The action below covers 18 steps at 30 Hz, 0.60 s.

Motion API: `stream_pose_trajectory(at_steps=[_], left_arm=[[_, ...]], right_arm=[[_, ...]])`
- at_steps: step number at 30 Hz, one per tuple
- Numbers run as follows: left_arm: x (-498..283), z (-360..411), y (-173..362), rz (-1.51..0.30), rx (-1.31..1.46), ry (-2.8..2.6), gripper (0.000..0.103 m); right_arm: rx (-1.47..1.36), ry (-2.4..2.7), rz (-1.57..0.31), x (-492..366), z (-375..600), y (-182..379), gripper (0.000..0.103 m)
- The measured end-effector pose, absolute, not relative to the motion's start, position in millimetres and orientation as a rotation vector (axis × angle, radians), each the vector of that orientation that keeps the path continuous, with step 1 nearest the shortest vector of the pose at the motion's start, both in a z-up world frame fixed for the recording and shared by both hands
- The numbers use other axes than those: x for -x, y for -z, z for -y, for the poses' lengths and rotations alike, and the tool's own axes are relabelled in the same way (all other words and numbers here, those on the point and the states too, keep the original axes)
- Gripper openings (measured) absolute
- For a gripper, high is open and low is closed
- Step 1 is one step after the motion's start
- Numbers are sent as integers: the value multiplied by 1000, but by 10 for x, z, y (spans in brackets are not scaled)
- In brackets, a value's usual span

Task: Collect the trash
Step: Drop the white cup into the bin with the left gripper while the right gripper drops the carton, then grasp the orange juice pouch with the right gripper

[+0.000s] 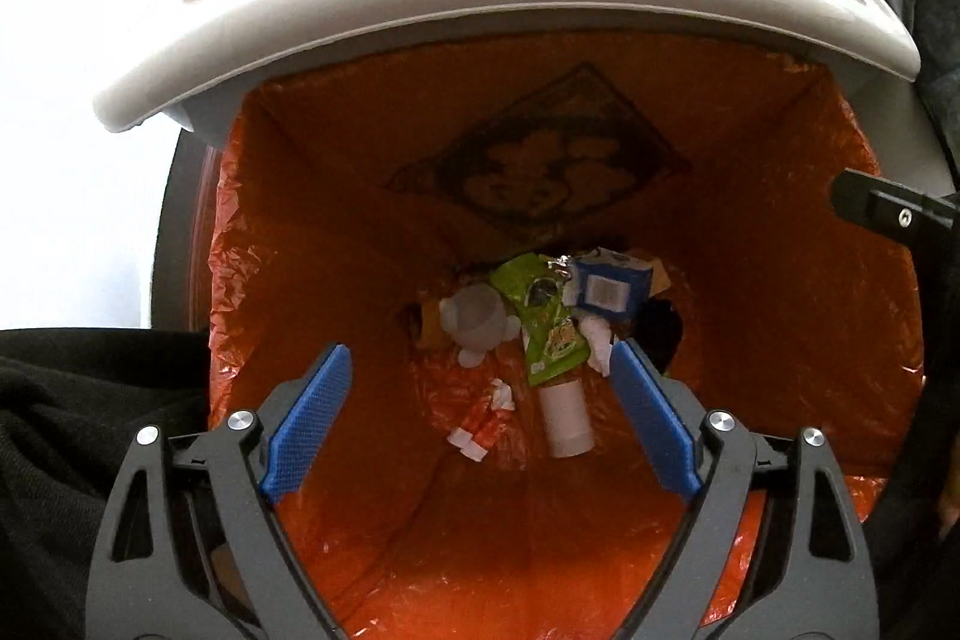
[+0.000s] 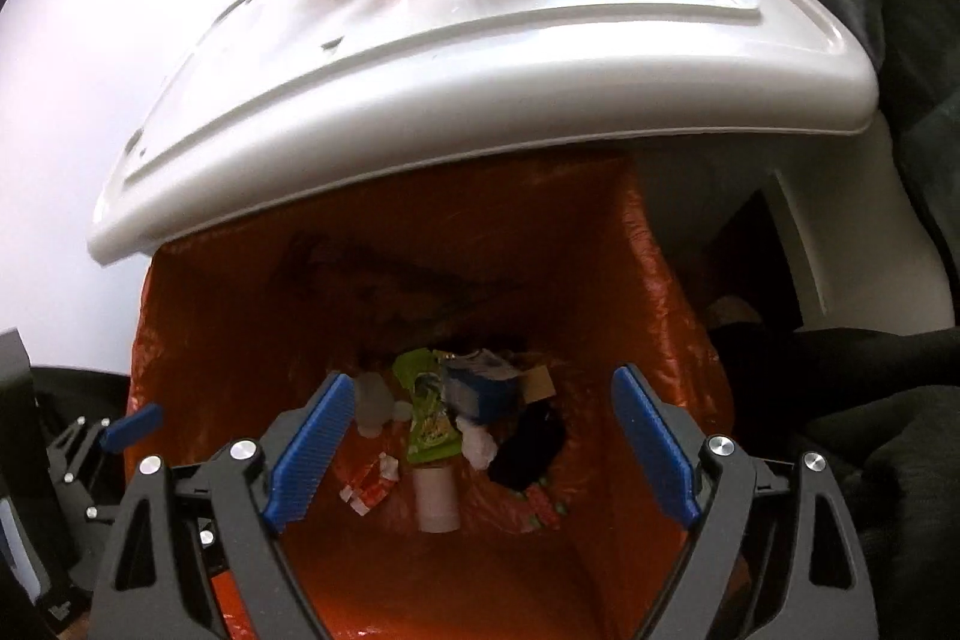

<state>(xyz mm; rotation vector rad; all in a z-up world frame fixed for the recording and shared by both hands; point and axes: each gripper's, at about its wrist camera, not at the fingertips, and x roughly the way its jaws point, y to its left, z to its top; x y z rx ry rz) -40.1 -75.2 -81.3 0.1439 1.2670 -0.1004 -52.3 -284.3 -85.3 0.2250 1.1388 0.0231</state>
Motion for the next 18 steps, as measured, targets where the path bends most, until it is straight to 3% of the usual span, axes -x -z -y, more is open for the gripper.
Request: stream_pose_trajectory(at_steps=[6,13,18], left_arm=[[377,752,615,-1194,-135,108,86],[340,822,612,-1165,-172,122,88],[337,769,632,-1168,-158,118,88]], right_arm=[[-372,-41,-1084,258,3113,508,86],[-527,9,-1027,-663,3652,-18,86],[-624,72,-1048,-1242,3880,-88,86]])
